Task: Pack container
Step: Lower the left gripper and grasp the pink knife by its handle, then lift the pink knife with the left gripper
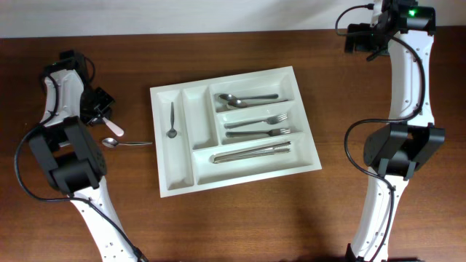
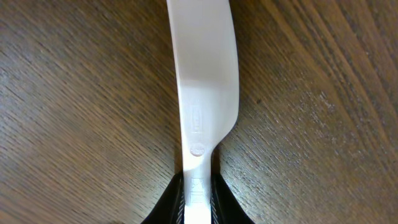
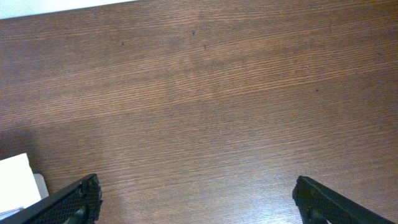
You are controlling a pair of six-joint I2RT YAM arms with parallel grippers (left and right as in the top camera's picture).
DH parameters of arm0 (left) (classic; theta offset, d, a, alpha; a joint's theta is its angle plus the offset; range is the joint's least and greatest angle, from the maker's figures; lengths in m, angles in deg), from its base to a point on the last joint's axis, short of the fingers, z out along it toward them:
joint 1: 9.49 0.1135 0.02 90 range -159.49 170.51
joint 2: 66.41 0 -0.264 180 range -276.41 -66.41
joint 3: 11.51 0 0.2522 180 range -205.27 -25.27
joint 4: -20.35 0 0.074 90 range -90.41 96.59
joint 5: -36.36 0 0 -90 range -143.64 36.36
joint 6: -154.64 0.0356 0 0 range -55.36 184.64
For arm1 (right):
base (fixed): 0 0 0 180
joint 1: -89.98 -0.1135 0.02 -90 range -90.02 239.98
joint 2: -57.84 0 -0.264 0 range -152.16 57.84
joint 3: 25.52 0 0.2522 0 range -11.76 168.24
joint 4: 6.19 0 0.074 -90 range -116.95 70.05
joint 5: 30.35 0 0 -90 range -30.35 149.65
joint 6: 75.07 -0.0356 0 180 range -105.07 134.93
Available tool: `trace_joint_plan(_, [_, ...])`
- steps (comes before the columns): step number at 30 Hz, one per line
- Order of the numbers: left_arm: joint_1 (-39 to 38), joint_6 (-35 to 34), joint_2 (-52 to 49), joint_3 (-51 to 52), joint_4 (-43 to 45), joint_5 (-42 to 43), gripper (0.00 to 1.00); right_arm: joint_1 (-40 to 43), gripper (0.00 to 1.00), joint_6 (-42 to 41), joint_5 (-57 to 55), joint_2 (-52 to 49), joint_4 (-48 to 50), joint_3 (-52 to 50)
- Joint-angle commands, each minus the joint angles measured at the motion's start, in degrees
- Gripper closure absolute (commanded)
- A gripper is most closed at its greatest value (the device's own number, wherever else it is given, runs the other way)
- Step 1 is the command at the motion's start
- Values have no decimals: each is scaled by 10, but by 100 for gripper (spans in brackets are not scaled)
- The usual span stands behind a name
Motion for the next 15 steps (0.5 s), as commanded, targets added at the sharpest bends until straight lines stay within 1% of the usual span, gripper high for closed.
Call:
trace_joint_plan(1, [2,35,-35,15,-5,-30,98,-1,1,-5,-9,3,1,8])
trace_joint_plan(5, [2,36,-35,-17,-20,-30,98,-1,1,-5,-9,3,1,8])
trace_joint_plan(15, [0,66,-35,-115,-63,-29,98,-1,1,-5,-9,3,1,8])
